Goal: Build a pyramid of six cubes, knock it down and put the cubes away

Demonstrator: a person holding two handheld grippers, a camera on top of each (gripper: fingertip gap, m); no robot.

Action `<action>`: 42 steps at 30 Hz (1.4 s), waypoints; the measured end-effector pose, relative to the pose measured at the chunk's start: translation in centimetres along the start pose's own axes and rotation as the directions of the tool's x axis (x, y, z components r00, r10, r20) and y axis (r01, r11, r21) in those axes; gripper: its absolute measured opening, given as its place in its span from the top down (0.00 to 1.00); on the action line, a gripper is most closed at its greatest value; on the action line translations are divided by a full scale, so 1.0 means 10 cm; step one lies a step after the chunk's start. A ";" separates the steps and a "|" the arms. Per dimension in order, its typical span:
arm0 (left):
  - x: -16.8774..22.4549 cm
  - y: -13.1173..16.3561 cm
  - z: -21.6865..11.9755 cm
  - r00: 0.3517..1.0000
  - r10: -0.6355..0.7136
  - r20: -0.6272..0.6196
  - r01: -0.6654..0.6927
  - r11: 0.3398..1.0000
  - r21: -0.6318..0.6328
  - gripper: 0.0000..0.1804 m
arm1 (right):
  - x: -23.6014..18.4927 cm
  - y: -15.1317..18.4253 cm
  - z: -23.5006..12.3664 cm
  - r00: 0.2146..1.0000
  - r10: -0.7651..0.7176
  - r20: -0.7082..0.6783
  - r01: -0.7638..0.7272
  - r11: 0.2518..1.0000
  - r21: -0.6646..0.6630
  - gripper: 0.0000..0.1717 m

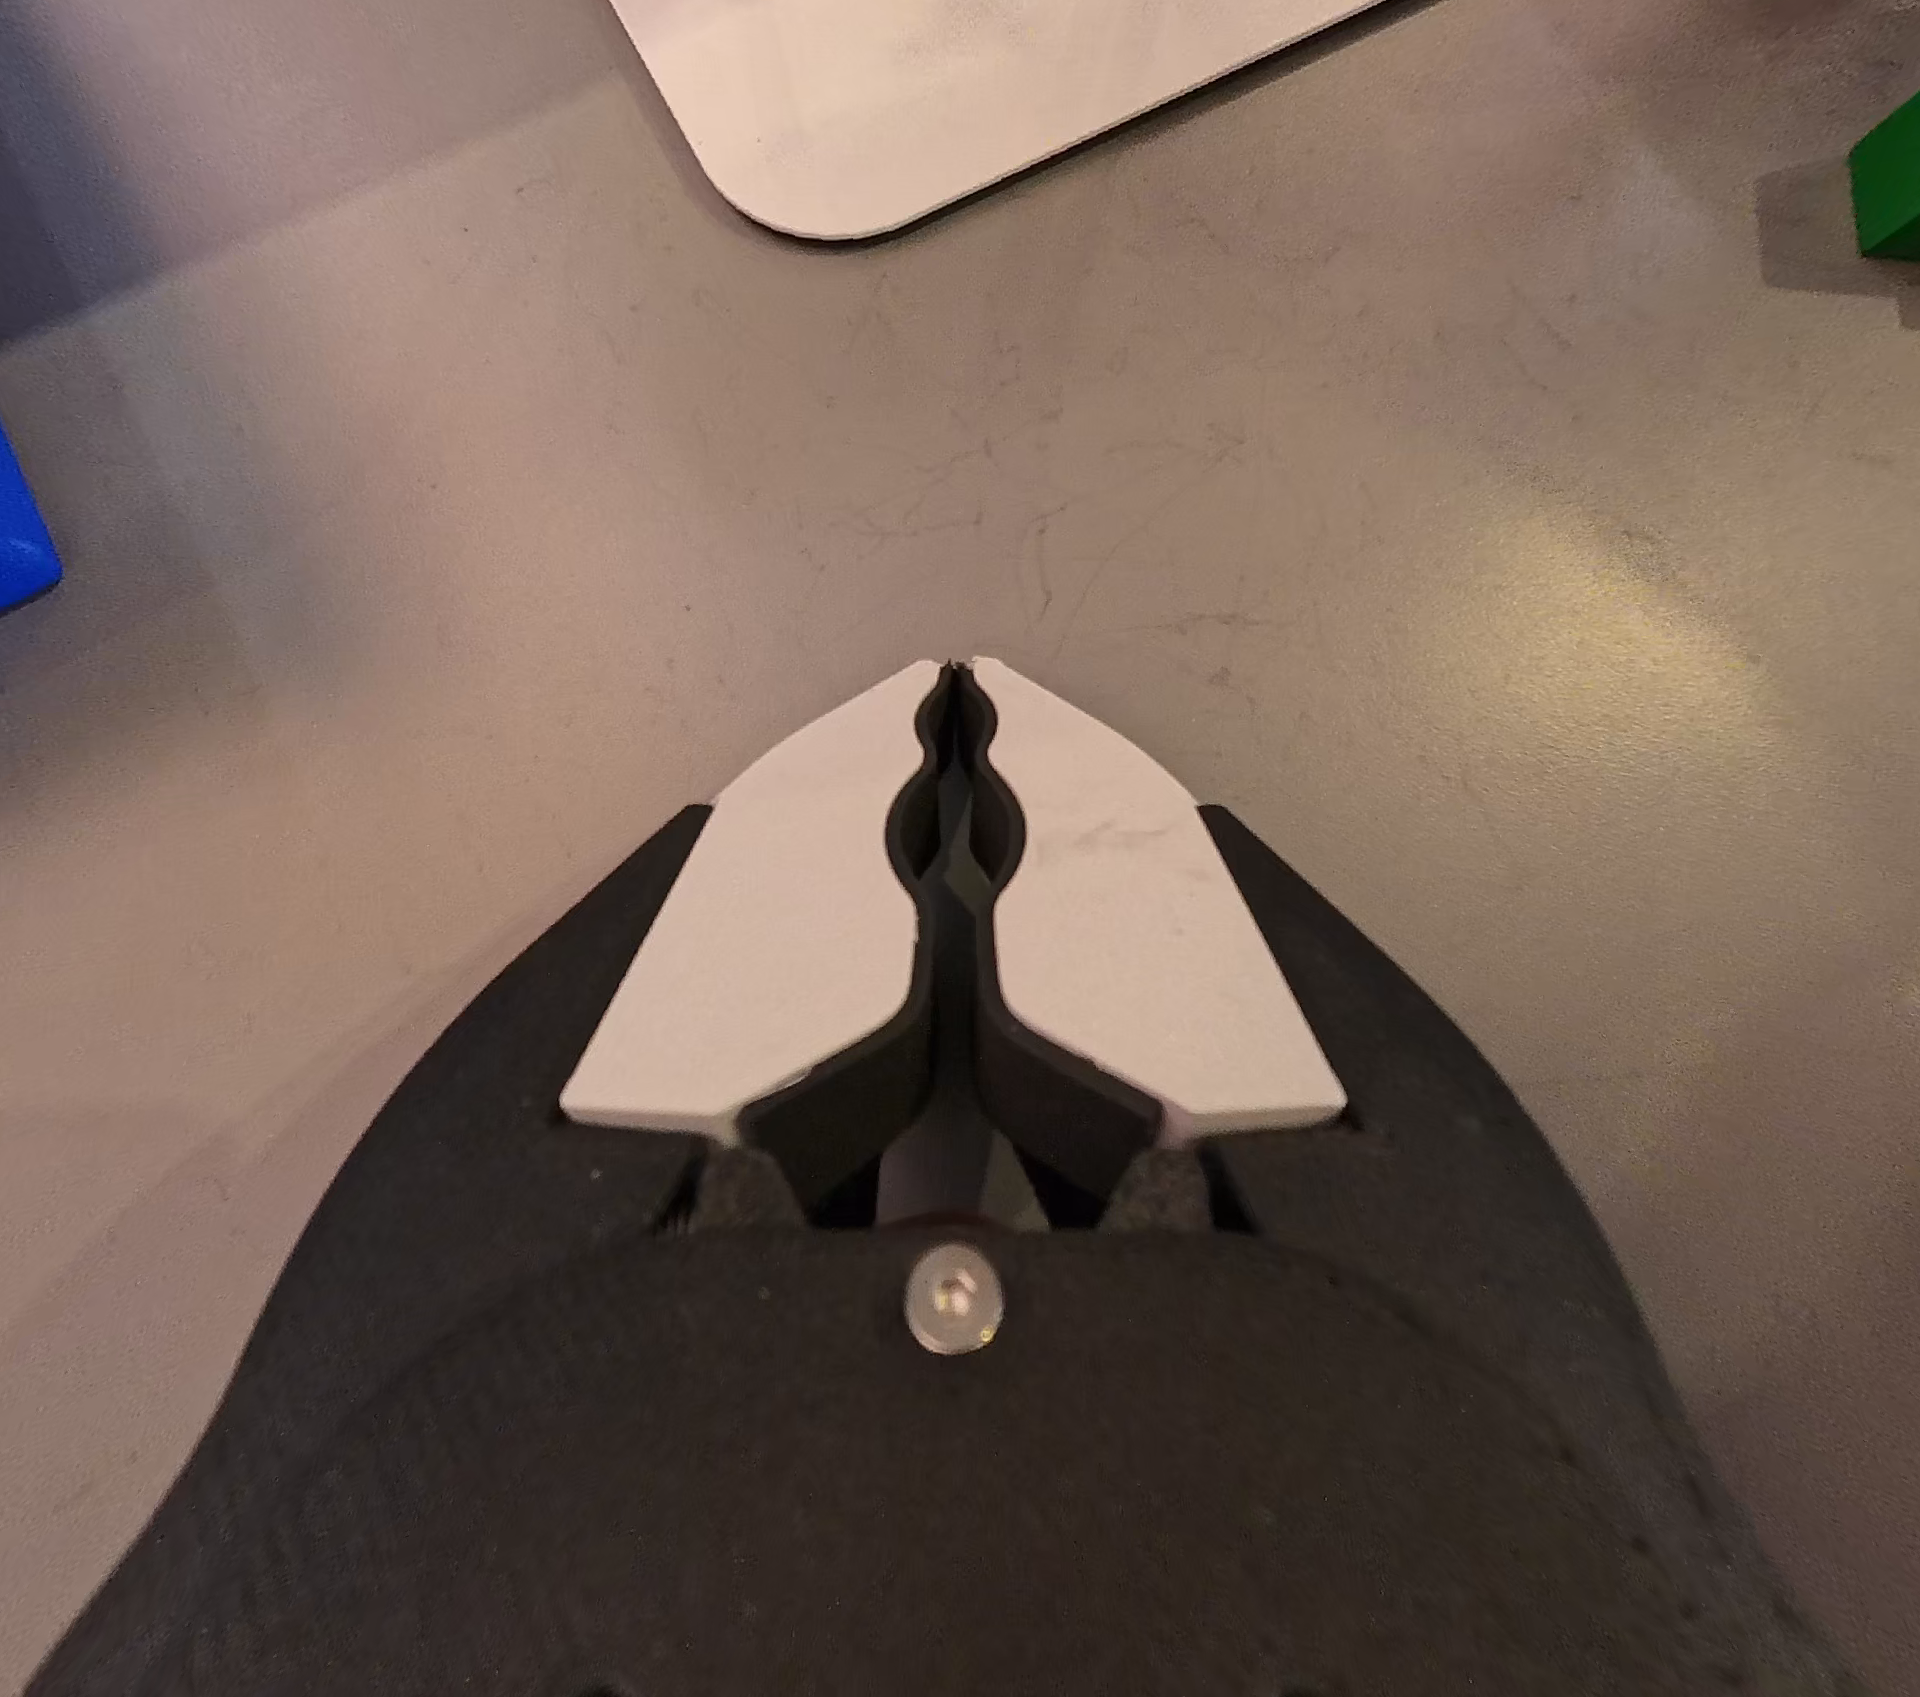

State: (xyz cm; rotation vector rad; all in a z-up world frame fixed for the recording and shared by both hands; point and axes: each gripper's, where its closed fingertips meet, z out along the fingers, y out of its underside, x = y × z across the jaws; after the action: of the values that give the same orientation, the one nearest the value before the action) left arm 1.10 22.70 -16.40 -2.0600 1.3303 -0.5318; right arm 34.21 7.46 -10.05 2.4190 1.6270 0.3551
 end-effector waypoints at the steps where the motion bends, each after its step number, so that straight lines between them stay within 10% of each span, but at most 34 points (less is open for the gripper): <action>1: 0.00 0.00 0.00 1.000 0.000 0.000 0.000 1.000 0.000 1.00 | 0.03 0.01 -0.17 0.997 0.072 -0.001 -0.071 0.994 0.083 0.84; 5: 0.00 0.00 0.00 1.000 0.000 0.000 0.000 1.000 0.000 1.00 | 0.25 0.44 -0.60 0.916 0.401 0.003 -0.375 0.853 0.362 0.85; 9: 0.01 0.00 0.00 1.000 0.000 0.000 0.000 1.000 0.000 1.00 | 0.48 1.04 -0.55 0.673 0.732 0.107 -0.656 0.523 0.545 0.85; 19: 0.01 0.00 0.00 1.000 -0.003 -0.004 0.003 1.000 0.000 1.00 | 0.64 1.30 0.32 0.258 0.895 0.364 -0.865 0.047 0.499 0.84; 35: 0.02 0.00 0.00 1.000 -0.003 -0.004 0.003 1.000 0.000 1.00 | 0.92 1.23 0.94 0.128 0.938 0.321 -0.928 0.000 0.371 0.78; 42: 0.02 0.00 0.00 1.000 -0.003 -0.004 0.003 1.000 0.000 1.00 | 0.65 1.28 0.04 0.155 0.944 0.292 -0.848 -0.025 0.530 0.73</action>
State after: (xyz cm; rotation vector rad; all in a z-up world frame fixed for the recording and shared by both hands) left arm 1.15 22.50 -16.39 -2.0624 1.3295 -0.5373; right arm 47.93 8.74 -6.00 3.7329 -0.3989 0.1668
